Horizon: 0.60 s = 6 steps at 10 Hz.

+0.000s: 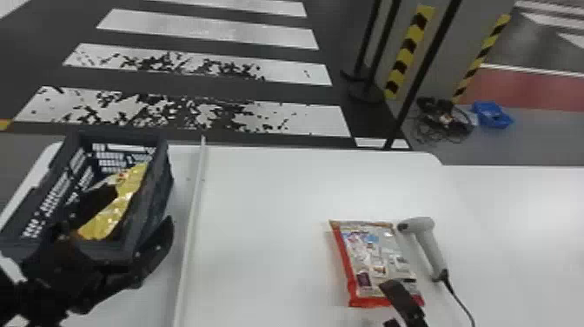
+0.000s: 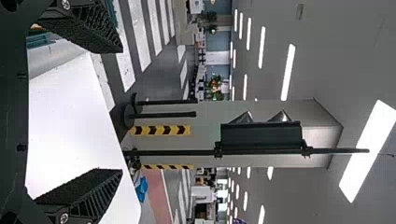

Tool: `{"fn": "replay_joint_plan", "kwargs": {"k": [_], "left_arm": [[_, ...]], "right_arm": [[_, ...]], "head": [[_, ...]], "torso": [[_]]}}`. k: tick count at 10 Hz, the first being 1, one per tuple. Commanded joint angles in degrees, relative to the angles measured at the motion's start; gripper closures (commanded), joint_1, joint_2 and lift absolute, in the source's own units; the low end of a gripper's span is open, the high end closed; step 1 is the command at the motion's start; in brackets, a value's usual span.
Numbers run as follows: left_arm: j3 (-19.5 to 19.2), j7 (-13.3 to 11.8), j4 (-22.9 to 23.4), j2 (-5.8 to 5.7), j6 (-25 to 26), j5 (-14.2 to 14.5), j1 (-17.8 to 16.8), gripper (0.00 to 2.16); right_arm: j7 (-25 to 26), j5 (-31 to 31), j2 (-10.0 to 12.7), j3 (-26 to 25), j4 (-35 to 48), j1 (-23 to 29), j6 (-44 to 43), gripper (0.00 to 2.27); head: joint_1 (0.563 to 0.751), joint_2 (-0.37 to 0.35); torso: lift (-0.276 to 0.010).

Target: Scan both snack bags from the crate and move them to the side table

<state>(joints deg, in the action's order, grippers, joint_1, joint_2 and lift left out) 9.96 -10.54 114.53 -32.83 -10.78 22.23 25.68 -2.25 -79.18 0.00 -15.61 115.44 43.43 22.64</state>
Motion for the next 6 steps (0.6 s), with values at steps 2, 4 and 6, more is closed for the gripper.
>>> {"fn": "replay_joint_plan", "kwargs": {"k": [2, 4, 6], "left_arm": [[0.50, -0.01, -0.89, -0.04, -1.04, 0.00, -0.28, 0.08], [0.41, -0.19, -1.24, -0.22, -1.21, 0.09, -0.45, 0.08], [0.14, -0.27, -2.47, -0.66, -2.27, 0.53, -0.54, 0.08]], "right_arm": [[-2.76, 6.58, 0.05, -5.49, 13.32, 0.52, 14.06, 0.07], [-8.47, 16.60, 0.05, -10.15, 16.48, -3.70, 24.25, 0.08], [-15.59, 31.89, -3.69, -10.32, 16.39, -6.78, 25.48, 0.11]], "head": [[0.695, -0.131], [0.695, -0.103], [0.695, -0.092]], "torso": [[-0.095], [-0.095], [-0.095]]}}
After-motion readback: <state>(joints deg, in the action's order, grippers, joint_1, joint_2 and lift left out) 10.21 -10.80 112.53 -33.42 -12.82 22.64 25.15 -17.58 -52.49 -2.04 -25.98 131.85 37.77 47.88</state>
